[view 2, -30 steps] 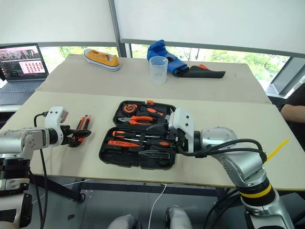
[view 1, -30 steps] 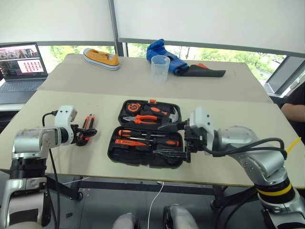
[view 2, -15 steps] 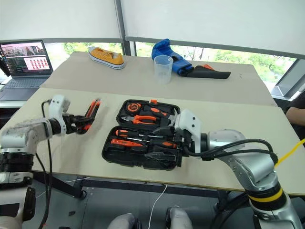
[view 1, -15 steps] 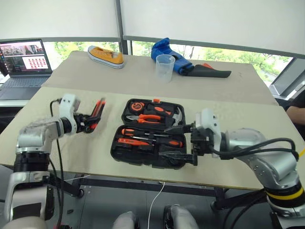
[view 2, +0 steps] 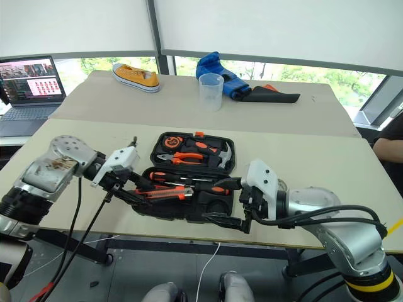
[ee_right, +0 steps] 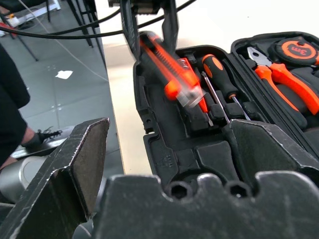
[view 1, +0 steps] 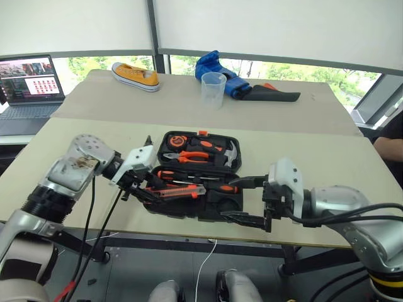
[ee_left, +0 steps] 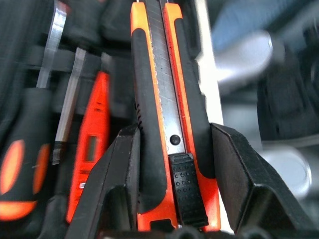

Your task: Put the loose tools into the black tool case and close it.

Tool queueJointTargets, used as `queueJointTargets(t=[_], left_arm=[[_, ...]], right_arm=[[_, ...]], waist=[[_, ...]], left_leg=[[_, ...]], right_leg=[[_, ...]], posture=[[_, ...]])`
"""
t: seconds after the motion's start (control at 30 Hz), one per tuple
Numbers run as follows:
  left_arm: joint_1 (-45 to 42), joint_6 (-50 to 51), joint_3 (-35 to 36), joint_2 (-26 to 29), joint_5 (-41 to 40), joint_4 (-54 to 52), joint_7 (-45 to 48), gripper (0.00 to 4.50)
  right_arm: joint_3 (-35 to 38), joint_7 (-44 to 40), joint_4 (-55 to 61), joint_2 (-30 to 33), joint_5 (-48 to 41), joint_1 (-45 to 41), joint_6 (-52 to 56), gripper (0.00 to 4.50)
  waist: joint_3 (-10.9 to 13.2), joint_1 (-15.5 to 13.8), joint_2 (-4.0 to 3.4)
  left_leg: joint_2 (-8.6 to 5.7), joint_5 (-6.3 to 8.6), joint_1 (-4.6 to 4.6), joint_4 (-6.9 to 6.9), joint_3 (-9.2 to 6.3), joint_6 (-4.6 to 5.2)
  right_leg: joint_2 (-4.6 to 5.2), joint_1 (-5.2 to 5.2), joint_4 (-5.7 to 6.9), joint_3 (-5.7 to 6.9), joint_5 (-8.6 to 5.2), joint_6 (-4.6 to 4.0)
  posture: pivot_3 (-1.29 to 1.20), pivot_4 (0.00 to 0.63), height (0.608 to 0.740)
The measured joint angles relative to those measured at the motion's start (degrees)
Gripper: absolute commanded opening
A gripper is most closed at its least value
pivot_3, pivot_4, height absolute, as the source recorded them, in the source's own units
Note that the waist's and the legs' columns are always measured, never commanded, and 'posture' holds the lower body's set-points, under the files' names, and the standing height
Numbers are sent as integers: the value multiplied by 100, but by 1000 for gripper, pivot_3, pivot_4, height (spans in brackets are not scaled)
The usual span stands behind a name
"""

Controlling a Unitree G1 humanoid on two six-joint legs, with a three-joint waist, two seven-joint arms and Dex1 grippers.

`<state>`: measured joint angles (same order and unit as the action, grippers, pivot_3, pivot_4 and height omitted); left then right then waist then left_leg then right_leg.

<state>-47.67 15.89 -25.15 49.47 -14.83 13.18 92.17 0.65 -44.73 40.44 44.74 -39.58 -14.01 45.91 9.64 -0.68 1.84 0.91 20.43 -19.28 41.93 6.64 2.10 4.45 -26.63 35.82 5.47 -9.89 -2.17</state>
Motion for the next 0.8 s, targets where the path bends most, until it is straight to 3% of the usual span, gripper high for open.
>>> queueJointTargets(t=[0.4,0.47,0.5,0.63,0.8], left_arm=[[-263,-740,-689,-565,152,789,16,1655],[-326,-745,-681,-680,174,883,18,2660],[-341,-748,-647,-732,209,938,16,2857],[-376,-634,-654,-610,-10,903,13,4416],[-530,-301,-656,-383,-487,639,14,4471]], right_arm=[[206,280,205,71,0,227,0,4500],[210,332,232,71,-1,253,0,4500],[210,354,249,70,-1,260,0,4500],[210,373,288,71,-4,311,0,4500],[209,363,287,77,-3,329,0,4500]], waist=[[0,-1,0],[0,-13,1],[0,-23,1],[1,-6,2],[1,2,2]], left_leg=[[-6,22,-9,0,-2,44],[-8,23,-9,0,-4,45],[-9,23,-8,2,-5,46],[-7,25,-8,5,-6,49],[-6,25,-6,5,-8,49]], right_leg=[[3,0,-15,2,16,-19],[7,1,-16,3,16,-16],[8,3,-16,3,16,-15],[7,4,-18,1,11,-2],[6,4,-16,1,12,-5]], posture=[[0,150,724],[0,150,724],[0,150,724],[0,150,724],[0,150,724]])
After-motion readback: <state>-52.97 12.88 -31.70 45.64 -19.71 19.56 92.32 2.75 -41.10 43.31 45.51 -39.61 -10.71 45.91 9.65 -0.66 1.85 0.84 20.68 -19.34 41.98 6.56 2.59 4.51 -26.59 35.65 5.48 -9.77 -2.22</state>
